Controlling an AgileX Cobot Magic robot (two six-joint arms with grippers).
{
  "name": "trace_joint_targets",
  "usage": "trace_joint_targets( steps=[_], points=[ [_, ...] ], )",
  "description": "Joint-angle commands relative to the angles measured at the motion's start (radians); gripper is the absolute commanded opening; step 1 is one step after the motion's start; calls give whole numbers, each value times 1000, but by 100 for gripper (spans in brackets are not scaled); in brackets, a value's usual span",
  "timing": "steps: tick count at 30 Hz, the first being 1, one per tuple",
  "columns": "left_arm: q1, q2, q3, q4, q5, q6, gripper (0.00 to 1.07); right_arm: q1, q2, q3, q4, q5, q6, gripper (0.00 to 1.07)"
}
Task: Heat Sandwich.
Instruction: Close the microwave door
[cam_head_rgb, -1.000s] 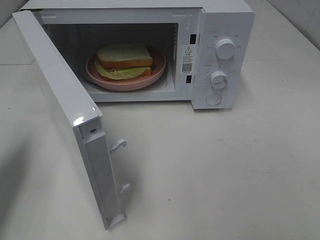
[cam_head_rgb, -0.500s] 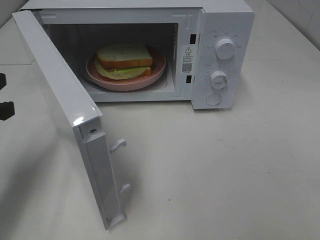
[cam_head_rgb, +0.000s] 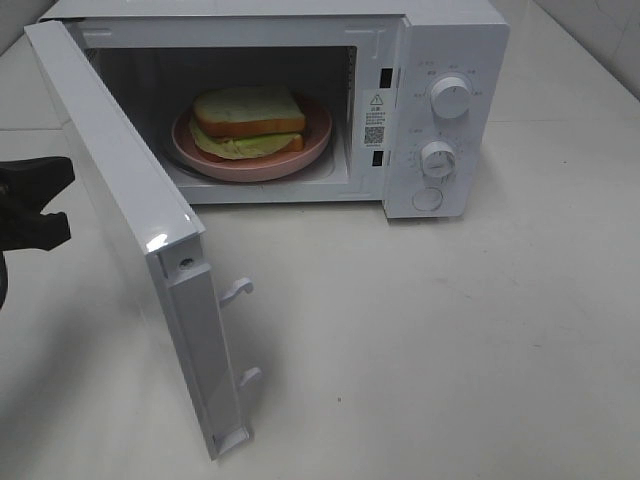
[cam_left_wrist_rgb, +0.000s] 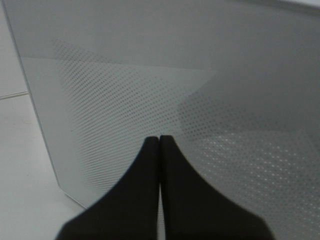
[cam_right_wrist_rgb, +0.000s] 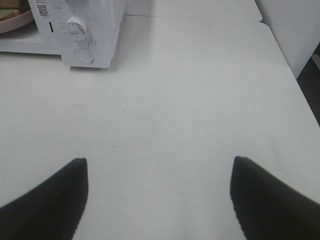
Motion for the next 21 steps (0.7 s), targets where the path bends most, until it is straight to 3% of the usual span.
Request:
trace_joint_targets(
  steps=[1,11,18,21],
  points=[
    [-34,1,-3,9,-21,-7,0,-4,-29,0,3,-7,9,75],
    [-171,59,-62,-70,9,21,0,-4,-29,0,3,-7,9,75],
    [-299,90,-121,-225,58,75,0,-4,-29,0,3,-7,9,75],
    [-382,121,-169,-306,81,129,0,-4,-29,0,3,-7,10,75]
  ],
)
